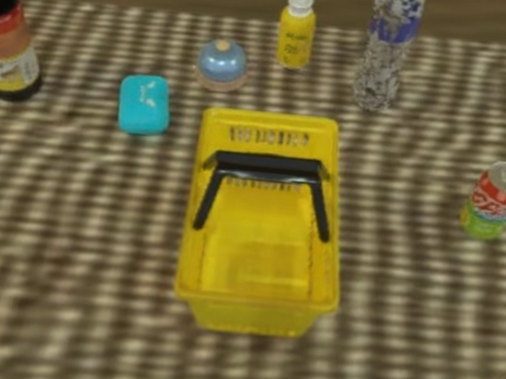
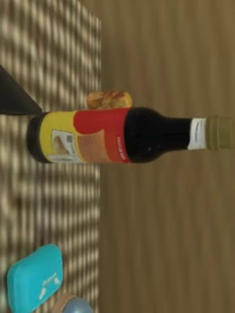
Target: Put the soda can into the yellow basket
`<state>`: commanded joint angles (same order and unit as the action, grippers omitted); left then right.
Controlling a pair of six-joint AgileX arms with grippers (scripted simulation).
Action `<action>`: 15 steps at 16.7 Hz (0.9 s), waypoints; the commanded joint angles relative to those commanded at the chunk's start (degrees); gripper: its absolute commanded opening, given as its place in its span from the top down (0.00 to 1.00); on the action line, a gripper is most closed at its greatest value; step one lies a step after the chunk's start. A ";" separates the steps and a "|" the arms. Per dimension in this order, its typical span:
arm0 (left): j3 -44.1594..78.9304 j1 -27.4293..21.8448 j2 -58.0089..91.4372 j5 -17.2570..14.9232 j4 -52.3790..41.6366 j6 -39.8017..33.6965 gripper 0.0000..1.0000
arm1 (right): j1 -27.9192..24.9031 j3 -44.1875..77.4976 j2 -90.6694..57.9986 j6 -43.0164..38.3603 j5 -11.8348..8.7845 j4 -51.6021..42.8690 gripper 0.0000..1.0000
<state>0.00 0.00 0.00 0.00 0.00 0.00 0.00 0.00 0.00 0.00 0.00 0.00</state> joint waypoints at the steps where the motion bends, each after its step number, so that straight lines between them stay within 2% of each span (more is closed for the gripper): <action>1: 0.00 0.00 0.00 0.00 0.00 0.00 0.00 | 0.00 0.00 0.00 0.00 0.00 0.00 0.00; 7: 0.00 0.00 0.00 0.00 0.00 0.00 0.00 | -1.16 8.15 -8.94 2.91 -0.53 -5.49 0.00; 15: 0.00 0.00 0.00 0.00 0.00 0.00 0.00 | -3.75 40.71 -49.98 14.71 -0.36 -29.26 0.00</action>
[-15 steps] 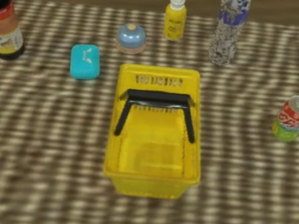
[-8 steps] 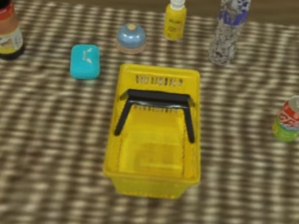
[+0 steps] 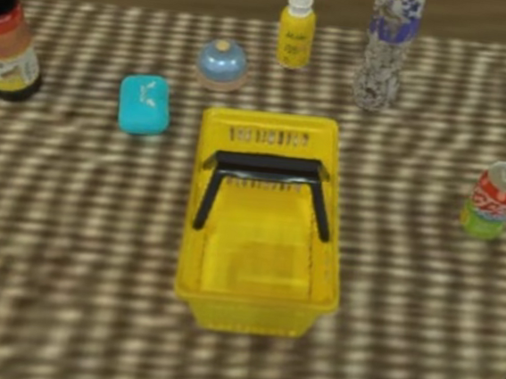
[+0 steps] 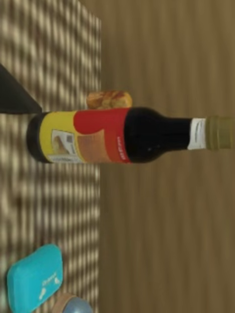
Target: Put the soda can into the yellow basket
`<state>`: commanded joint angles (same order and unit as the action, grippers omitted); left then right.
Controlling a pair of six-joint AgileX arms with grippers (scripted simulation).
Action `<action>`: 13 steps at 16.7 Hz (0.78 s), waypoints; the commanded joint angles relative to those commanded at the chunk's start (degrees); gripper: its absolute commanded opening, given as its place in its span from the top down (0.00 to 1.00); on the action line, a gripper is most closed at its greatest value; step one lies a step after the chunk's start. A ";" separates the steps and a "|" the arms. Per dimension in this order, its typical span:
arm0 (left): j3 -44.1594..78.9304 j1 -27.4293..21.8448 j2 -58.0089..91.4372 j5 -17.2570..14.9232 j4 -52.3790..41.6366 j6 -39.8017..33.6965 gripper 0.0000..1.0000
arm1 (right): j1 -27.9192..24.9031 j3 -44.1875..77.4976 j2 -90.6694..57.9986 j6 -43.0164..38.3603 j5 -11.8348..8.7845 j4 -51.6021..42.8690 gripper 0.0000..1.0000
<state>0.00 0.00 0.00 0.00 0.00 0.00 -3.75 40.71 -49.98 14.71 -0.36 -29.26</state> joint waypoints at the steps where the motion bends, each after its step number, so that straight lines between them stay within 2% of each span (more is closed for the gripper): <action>1: 0.00 0.00 0.00 0.00 0.00 0.00 0.00 | -0.34 4.88 -6.31 1.78 0.09 -3.63 0.00; 8: 0.00 0.00 0.00 0.00 0.00 0.00 0.00 | -2.45 38.14 -48.43 13.32 0.66 -26.56 0.00; 13: 0.00 0.00 0.00 0.00 0.00 0.00 0.00 | -3.54 55.72 -68.57 18.72 0.64 -36.03 0.00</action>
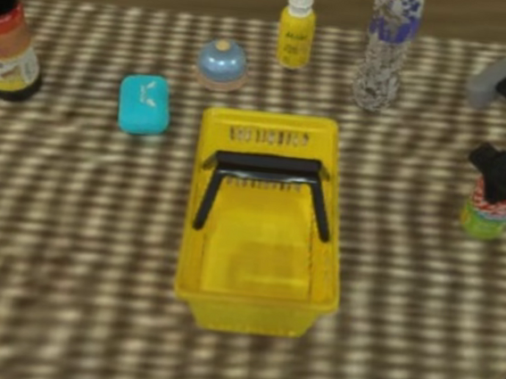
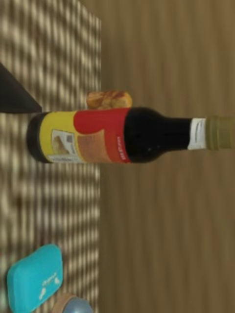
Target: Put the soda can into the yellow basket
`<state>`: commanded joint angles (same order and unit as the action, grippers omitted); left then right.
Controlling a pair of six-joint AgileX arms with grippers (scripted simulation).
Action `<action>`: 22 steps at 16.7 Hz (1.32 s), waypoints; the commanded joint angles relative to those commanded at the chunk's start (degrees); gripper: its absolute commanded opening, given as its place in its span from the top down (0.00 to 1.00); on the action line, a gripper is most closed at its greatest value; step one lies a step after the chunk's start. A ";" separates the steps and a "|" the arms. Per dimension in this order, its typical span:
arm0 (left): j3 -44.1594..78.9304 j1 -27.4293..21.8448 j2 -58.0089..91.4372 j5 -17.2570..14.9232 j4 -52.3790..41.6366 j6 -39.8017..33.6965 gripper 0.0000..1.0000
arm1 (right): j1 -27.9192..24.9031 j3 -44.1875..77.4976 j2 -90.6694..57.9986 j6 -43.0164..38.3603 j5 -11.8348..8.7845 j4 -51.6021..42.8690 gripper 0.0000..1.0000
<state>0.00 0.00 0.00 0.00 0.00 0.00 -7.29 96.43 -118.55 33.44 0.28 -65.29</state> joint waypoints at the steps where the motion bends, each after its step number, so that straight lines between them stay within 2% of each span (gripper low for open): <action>1: 0.00 0.00 0.00 0.00 0.00 0.00 0.00 | -0.16 2.31 -2.42 0.67 -0.04 -1.04 0.00; 4: 0.00 0.00 0.00 0.00 0.00 0.00 0.00 | -0.43 5.91 -6.05 1.72 -0.14 -2.56 0.00; 10: 0.00 0.00 0.00 0.00 0.00 0.00 0.00 | -0.15 5.58 -5.98 1.70 -0.13 -2.23 0.00; 17: 0.00 0.00 0.00 0.00 0.00 0.00 0.00 | -0.48 -1.08 -8.66 1.62 -0.12 7.08 0.00; 21: 0.00 0.00 0.00 0.00 0.00 0.00 0.00 | -0.49 -1.31 -8.77 1.62 -0.12 7.38 0.00; 22: 0.00 0.00 0.00 0.00 0.00 0.00 0.00 | -0.49 -1.31 -8.77 1.62 -0.12 7.38 0.08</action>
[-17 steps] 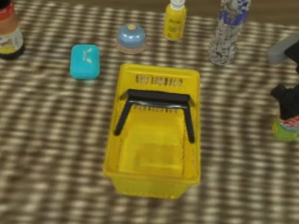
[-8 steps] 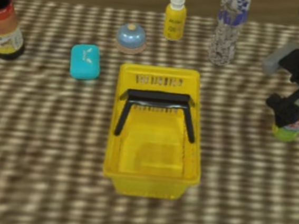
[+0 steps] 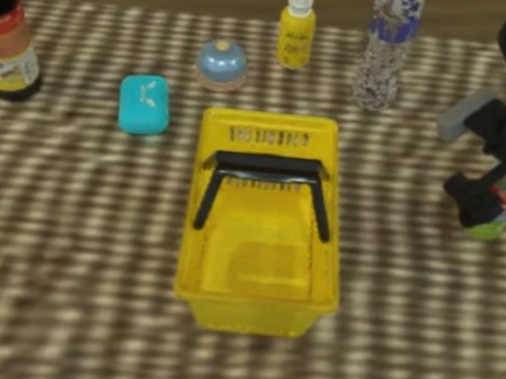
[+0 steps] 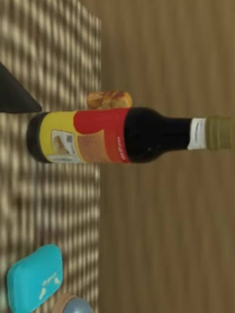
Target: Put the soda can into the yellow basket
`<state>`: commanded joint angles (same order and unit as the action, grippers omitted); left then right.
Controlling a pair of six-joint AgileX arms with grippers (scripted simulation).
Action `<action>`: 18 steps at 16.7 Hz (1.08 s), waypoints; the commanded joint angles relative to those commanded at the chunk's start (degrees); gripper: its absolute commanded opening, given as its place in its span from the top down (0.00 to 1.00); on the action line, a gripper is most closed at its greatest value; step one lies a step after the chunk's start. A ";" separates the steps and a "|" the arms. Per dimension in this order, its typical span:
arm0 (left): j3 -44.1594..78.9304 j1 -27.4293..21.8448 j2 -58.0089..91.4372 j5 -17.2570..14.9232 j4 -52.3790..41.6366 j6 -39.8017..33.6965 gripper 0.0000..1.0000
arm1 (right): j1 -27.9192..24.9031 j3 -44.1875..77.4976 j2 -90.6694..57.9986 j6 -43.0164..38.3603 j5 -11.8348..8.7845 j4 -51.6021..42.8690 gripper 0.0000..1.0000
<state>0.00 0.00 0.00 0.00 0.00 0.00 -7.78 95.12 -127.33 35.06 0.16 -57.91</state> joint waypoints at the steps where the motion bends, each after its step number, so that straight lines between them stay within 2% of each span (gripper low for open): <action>1: 0.00 0.00 0.00 0.00 0.00 0.00 0.00 | 0.00 0.00 0.00 0.00 0.00 0.00 0.15; 12: 0.00 0.00 0.00 0.00 0.00 0.00 0.00 | 0.00 0.00 0.00 0.00 0.00 0.00 0.98; 18: 0.00 0.00 0.00 0.00 0.00 0.00 0.00 | 0.00 0.00 0.00 0.00 0.00 0.00 1.00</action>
<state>0.00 0.00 0.00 0.00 0.00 0.00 -7.78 95.12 -127.33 35.06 0.16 -57.91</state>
